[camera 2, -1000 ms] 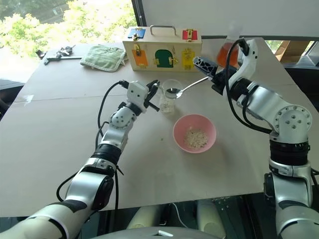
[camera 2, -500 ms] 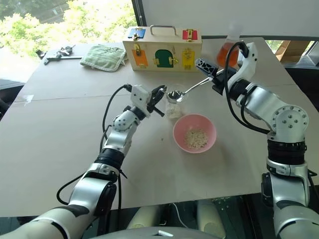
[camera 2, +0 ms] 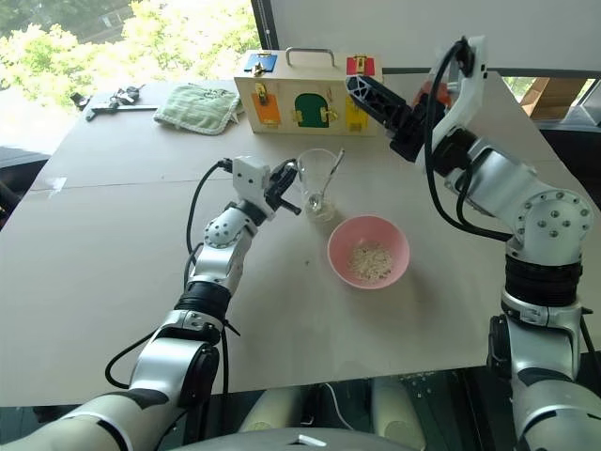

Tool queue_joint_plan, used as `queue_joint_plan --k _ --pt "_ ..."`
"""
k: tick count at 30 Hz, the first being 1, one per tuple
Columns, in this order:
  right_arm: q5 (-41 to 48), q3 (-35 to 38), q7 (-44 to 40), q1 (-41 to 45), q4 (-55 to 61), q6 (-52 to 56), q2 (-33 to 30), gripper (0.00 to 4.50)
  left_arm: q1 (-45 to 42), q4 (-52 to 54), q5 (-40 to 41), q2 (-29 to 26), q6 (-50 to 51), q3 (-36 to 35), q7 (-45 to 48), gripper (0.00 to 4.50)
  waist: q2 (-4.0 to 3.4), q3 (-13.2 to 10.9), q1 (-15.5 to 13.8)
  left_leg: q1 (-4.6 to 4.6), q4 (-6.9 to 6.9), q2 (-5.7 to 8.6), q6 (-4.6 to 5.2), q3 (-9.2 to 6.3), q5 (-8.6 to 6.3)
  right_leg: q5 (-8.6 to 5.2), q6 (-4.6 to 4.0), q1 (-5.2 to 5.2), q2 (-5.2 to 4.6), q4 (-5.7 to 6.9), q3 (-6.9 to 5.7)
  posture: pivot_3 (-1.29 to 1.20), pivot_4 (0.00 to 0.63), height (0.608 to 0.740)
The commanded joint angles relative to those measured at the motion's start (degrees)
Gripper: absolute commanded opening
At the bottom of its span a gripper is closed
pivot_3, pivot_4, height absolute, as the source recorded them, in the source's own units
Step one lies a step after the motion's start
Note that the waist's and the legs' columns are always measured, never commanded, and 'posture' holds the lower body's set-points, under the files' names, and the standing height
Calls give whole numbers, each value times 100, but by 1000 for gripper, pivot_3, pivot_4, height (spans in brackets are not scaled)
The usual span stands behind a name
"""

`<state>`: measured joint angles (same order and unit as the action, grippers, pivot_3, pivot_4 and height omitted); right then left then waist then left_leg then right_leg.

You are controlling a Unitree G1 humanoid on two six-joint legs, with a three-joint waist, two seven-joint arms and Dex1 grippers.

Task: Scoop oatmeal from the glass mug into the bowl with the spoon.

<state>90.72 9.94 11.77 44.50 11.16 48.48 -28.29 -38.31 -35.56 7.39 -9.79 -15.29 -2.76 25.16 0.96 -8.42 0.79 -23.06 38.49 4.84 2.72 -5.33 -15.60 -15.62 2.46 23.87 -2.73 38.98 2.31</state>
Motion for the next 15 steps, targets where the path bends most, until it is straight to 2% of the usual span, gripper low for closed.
queue_joint_plan --k 1,7,13,14,15 --pt "-28 356 -63 -38 38 -101 -110 4481 8 146 107 -12 -118 -232 -240 0 0 0 5 0 0 0 0 0 0 0 0 0 0 0 1 0 150 740" --pt "-243 670 -517 -1115 391 171 -674 4481 304 338 96 -248 -165 -471 -534 0 0 0 6 1 -3 0 0 1 0 0 0 -1 0 -1 3 0 150 740" --pt "-1670 628 -1836 -2704 786 98 -1558 4481 770 921 206 -442 52 -474 -372 0 0 0 0 4 -6 -2 1 5 0 0 0 -3 0 0 6 0 150 740" --pt "-1870 607 -2004 -2875 781 28 -1595 4500 824 1007 271 -441 127 -464 -313 735 0 0 2 5 -4 -2 1 7 0 0 0 -4 0 1 8 0 150 740" --pt "-2024 601 -2123 -2999 756 -23 -1594 4500 881 1111 296 -448 184 -434 -266 1022 0 0 3 10 -3 -2 1 8 -1 0 0 -8 1 2 9 0 150 740"
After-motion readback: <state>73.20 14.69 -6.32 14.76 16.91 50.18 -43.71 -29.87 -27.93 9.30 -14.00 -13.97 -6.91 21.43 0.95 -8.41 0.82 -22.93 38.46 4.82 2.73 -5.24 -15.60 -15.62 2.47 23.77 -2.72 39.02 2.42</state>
